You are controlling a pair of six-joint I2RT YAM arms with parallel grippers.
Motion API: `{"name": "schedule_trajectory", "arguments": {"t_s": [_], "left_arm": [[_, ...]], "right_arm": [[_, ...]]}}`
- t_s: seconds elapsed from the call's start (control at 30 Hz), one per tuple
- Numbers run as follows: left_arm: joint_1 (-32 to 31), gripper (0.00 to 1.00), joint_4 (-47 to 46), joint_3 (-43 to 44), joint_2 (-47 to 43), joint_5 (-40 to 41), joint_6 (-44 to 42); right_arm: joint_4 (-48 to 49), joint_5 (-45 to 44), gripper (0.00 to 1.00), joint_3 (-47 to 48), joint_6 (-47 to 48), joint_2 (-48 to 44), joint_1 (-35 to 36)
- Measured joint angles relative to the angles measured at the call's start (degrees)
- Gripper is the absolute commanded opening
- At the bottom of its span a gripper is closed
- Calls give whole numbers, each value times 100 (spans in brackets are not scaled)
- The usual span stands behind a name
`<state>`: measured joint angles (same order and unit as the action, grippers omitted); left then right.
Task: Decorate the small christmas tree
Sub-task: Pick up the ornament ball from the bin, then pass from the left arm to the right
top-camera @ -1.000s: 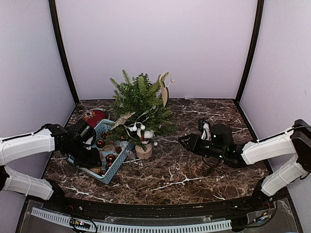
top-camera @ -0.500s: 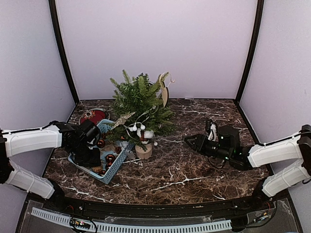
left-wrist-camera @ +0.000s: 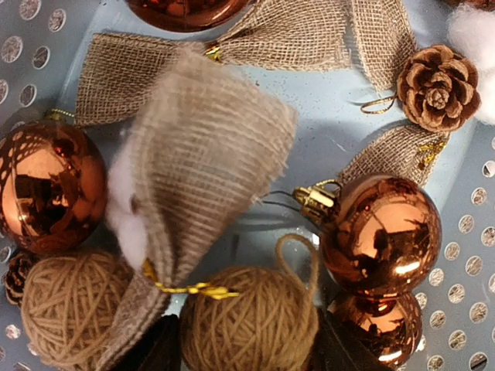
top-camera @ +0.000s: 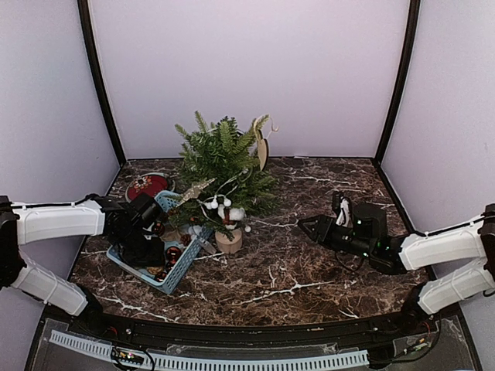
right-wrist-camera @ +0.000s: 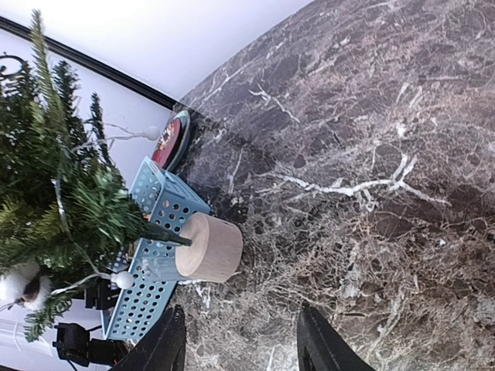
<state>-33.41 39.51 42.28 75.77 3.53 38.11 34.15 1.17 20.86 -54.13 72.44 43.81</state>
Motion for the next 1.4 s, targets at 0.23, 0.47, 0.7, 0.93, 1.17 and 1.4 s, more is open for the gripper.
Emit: {"name": "schedule_trajectory", "arguments": {"t_s": [0.23, 0.47, 0.7, 0.93, 1.17, 1.4], "left_arm": [[-26, 42, -61, -63, 35, 66, -20], [-57, 37, 308, 61, -581, 111, -11], [-57, 35, 710, 938, -1978, -127, -155], [-83, 33, 826, 1054, -2455, -1412, -791], [-564, 31, 450, 837, -2785, -2837, -1091], [-1412, 31, -518, 361, -2828, -3770, -601]], "right_arm": [[-164, -146, 52, -20, 4, -470, -15], [-879, -260, 54, 52, 205, -1331, -39], [-2085, -398, 57, 621, 726, -2747, -39], [-2734, 210, 55, 1130, 1239, -3412, -37], [-2535, 951, 54, 1141, 1333, -2966, 533], [-1904, 951, 57, 1117, 1259, -2210, 1753]]}}
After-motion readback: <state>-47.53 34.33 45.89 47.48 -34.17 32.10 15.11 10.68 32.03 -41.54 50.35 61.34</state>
